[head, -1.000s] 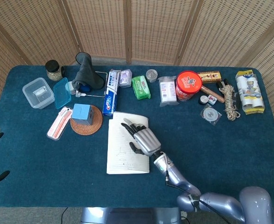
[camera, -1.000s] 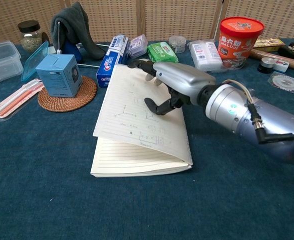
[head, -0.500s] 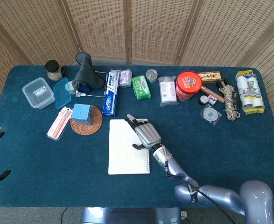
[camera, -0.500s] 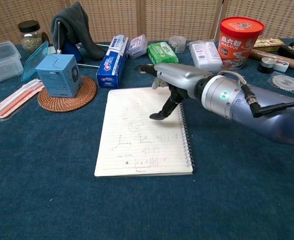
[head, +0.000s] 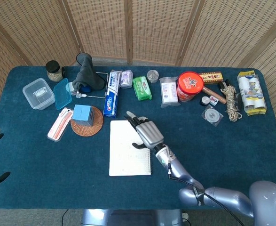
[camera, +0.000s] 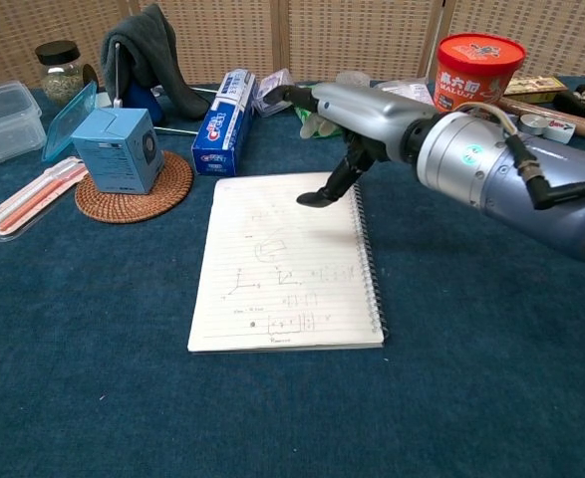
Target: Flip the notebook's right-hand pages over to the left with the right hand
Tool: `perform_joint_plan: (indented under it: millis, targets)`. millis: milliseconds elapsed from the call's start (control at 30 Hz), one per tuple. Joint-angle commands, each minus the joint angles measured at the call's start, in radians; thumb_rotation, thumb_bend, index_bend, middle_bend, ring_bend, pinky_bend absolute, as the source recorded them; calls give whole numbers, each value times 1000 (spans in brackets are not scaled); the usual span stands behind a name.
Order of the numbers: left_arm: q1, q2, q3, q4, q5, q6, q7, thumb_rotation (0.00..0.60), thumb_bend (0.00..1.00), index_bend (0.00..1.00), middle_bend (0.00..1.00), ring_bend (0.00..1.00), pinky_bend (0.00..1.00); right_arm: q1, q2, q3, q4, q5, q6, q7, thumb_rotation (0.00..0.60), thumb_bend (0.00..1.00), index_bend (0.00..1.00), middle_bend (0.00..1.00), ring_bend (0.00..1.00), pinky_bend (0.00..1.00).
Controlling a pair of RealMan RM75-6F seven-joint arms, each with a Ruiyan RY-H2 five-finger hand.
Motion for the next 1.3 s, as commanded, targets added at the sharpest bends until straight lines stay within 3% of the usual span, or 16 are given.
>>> perform_joint_plan:
  millis: [33,200,400,900,1100,1300]
  targets:
    - [2,-3,1,4,1,3,3,600,26,0,0,0,48,-31,42,-24,-37,-39,44,7,600,233,0,0,87,129]
    - [14,-13,7,17,11,17,18,600,26,0,0,0,48,-134,179,-125,-83,-173,172,12,596,100,0,0,0,2]
    - [30,-32,18,29,27,36,24,600,26,0,0,0,47,-245,296,-211,-55,-293,313,88,569,51,0,0,0,0]
    - [49,-77,43,28,65,41,61,600,26,0,0,0,47,-434,420,-290,126,-326,474,215,569,51,0,0,0,0]
    - [52,-84,47,24,67,40,69,600,26,0,0,0,47,-490,469,-305,94,-330,520,204,564,32,0,0,0,0]
    - [60,-92,53,31,58,37,86,600,26,0,0,0,46,-564,568,-333,-55,-327,565,102,557,32,0,0,0,0]
